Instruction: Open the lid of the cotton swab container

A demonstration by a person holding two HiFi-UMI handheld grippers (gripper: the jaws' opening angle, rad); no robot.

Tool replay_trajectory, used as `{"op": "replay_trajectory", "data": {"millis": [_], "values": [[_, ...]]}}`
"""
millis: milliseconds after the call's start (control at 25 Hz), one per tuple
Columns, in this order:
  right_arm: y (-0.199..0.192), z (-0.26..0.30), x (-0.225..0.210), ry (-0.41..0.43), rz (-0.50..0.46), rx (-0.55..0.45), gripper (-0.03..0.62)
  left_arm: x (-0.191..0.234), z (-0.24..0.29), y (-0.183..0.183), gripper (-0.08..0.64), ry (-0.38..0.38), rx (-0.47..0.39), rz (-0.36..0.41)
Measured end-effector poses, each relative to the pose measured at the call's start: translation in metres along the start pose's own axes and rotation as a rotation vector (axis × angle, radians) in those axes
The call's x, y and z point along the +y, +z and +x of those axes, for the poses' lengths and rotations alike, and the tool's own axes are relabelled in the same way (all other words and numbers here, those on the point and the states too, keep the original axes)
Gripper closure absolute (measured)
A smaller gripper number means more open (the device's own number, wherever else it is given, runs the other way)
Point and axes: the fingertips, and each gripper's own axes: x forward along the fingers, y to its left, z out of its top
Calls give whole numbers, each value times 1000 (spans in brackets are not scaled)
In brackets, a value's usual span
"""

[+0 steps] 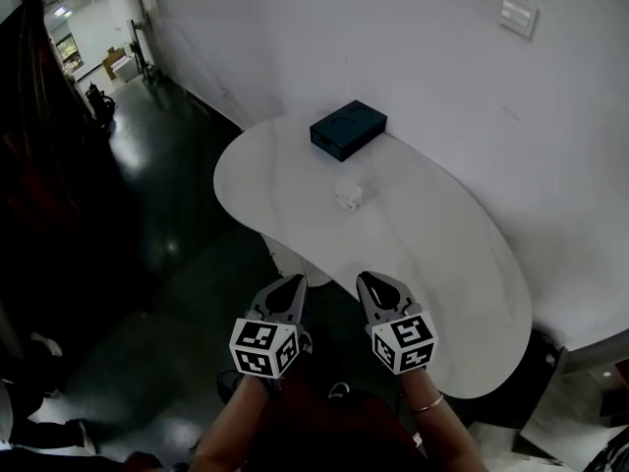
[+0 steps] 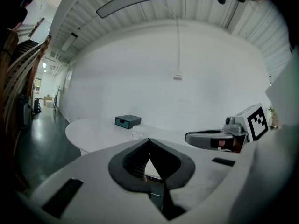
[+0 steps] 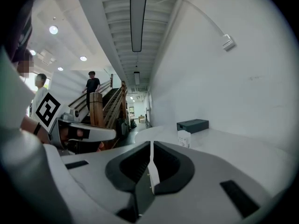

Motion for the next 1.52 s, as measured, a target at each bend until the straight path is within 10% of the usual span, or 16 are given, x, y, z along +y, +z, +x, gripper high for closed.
{"op": "replay_trajectory", "data": {"millis": [800,1520], "values": [[2,157,-73,-118,66,114,538,124,142,26,535,-97,53,-76],[-25,193,-121,-248,67,241,411,144,201,22,535,-274,123,-60]]}}
